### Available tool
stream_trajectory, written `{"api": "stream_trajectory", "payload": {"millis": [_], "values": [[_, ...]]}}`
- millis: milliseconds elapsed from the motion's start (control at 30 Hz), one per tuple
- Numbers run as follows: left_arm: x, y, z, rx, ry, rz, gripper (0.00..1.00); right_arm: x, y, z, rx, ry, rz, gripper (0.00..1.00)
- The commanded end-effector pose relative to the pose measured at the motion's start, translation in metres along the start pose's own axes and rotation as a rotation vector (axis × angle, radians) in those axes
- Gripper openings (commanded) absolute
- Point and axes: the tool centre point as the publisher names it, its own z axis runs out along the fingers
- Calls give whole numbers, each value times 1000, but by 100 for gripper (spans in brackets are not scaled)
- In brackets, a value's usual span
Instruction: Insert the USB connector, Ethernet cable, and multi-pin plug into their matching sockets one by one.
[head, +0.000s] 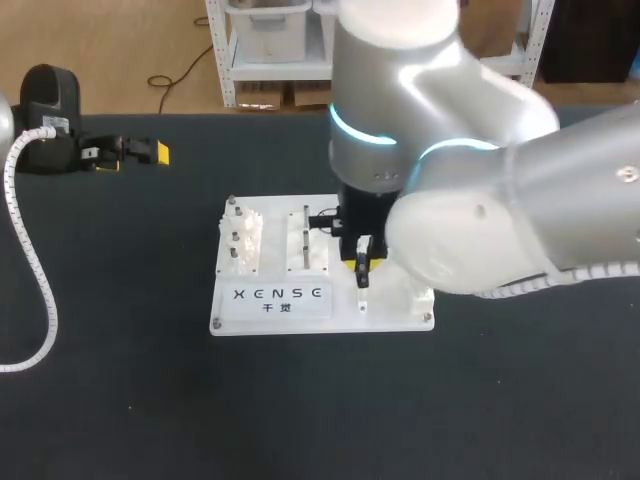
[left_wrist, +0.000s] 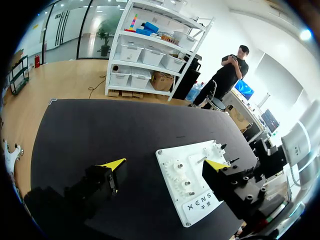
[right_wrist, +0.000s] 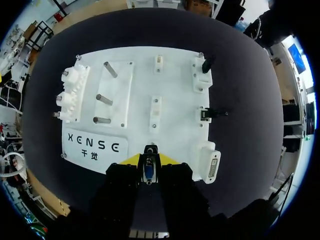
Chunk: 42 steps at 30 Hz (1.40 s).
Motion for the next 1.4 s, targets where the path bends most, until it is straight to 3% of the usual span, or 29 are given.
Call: {"api": "stream_trajectory", "payload": {"millis": [33,367,567,1400], "values": [[0,0,0,0,0,0,100,13,-20,-25,-19,-81,2,0],[0,0,0,0,0,0,100,14,-54,-53,-17,-127,34,0],[0,0,0,0,0,0,100,18,-68,-51,12,-133,38,0],[0,0,0,0,0,0,100,13,-75,-26,31,-104,72,0]]}}
